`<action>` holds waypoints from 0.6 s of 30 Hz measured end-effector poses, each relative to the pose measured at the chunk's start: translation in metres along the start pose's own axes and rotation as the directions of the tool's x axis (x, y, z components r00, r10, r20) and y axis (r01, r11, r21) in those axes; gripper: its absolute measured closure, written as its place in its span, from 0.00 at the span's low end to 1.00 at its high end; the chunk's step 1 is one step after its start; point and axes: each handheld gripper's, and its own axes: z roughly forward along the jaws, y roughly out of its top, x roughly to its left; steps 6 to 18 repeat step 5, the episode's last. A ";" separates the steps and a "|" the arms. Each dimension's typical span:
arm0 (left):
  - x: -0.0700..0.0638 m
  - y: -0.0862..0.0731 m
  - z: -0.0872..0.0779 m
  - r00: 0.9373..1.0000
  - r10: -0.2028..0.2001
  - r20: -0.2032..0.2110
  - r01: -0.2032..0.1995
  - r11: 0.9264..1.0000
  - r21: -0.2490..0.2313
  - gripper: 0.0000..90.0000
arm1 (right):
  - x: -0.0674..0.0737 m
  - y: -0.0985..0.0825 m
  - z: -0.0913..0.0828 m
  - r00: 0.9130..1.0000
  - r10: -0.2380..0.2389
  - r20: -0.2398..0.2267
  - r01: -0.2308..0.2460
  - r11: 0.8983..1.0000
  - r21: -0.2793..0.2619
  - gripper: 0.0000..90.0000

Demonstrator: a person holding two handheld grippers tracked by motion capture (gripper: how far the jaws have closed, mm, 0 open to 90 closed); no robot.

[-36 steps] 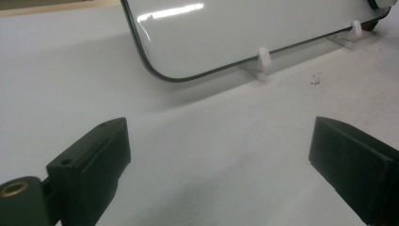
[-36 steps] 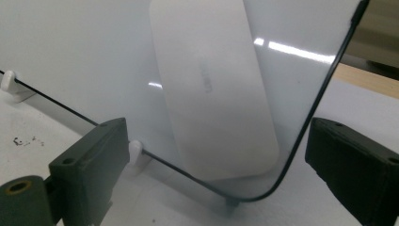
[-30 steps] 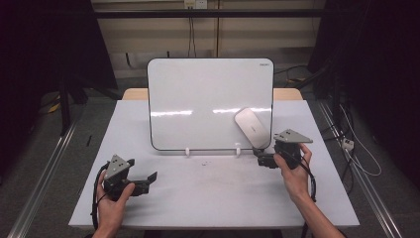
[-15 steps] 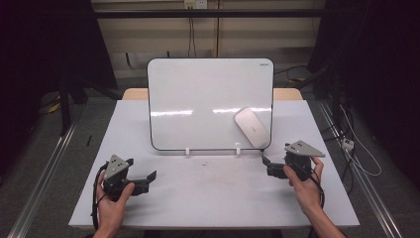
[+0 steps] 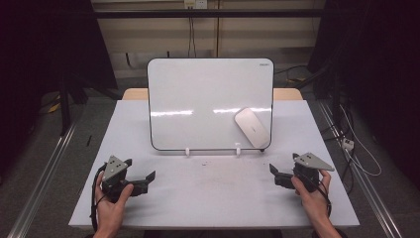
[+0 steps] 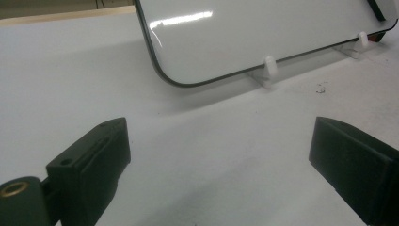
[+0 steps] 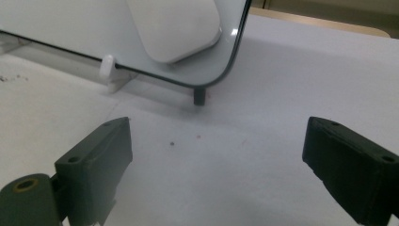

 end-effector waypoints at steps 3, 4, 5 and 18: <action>-0.002 -0.001 -0.001 1.000 0.003 0.005 -0.003 1.000 0.003 0.06 | 0.001 0.002 0.000 1.000 0.016 0.002 -0.015 1.000 -0.018 0.09; -0.001 -0.001 -0.001 1.000 0.001 0.007 -0.001 1.000 0.005 0.06 | 0.002 0.004 0.000 1.000 0.016 0.001 -0.016 0.999 -0.029 0.09; 0.000 0.000 -0.001 1.000 0.007 0.003 -0.007 1.000 0.004 0.06 | 0.002 0.005 0.000 1.000 0.018 0.002 -0.018 0.999 -0.037 0.09; 0.000 0.000 -0.001 1.000 0.007 0.003 -0.007 1.000 0.004 0.06 | 0.002 0.005 0.000 1.000 0.018 0.002 -0.018 0.999 -0.037 0.09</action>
